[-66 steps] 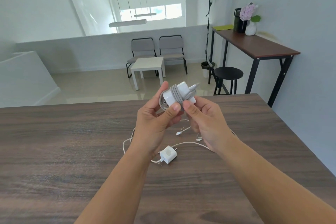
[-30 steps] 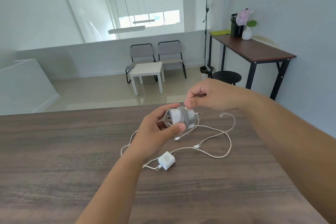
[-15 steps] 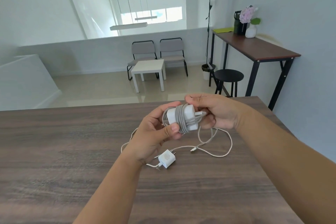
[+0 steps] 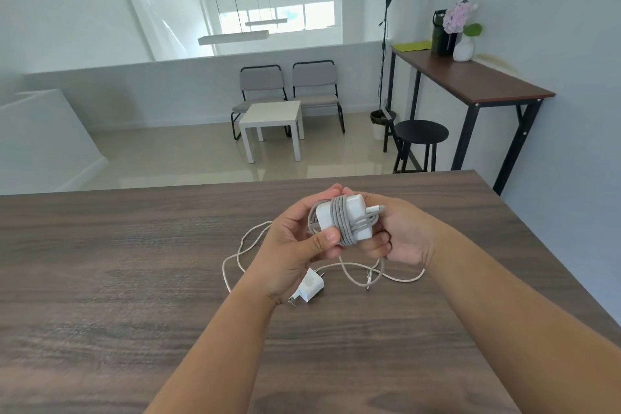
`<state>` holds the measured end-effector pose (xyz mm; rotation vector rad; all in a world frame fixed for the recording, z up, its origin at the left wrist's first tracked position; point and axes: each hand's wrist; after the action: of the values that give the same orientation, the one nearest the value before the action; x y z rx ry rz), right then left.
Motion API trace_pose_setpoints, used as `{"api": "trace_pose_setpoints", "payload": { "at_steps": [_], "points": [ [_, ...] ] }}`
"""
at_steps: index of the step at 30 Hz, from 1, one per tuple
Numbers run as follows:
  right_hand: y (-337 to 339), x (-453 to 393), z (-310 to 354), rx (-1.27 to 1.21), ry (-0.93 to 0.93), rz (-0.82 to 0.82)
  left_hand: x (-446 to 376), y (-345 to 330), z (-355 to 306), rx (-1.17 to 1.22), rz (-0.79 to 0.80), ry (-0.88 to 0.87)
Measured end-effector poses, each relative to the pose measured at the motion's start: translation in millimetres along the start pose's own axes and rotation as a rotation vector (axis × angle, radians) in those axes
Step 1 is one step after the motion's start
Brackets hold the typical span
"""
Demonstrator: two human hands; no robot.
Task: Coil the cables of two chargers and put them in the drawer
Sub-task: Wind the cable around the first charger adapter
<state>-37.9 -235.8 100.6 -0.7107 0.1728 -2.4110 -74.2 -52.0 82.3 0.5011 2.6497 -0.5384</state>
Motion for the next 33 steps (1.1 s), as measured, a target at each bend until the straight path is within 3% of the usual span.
{"api": "trace_pose_setpoints", "payload": {
  "at_steps": [4,7,11,17,27,33],
  "points": [
    [6.6,-11.8,-7.3,-0.147,0.005,0.082,-4.6,-7.9,-0.6,0.041,0.031,-0.025],
    [7.4,-17.3,-11.3,-0.228,0.002,0.033,-6.3,-12.4,0.0,0.062,0.007,0.003],
    [1.6,-14.0,-13.0,-0.232,0.004,0.006,-3.2,-11.6,1.4,0.015,0.019,-0.02],
    [6.0,-9.2,-17.8,-0.248,-0.05,0.02,-1.1,-9.5,-5.4,-0.109,0.169,-0.034],
    [1.9,-15.1,-22.4,-0.251,0.023,0.099,-0.6,-14.8,-6.3,-0.154,0.145,-0.101],
    [-0.3,-5.7,-25.8,-0.235,0.095,-0.114,-4.4,-14.4,-10.6,-0.253,0.057,-0.106]
  ]
}}
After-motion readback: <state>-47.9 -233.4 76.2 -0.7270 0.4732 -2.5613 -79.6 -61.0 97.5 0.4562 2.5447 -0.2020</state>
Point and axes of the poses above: each hand's wrist, its own x-axis away from the middle knuckle, its own y-axis out of the back of the hand, z = x × y, and after that the axes turned 15 degrees about -y, right-handed
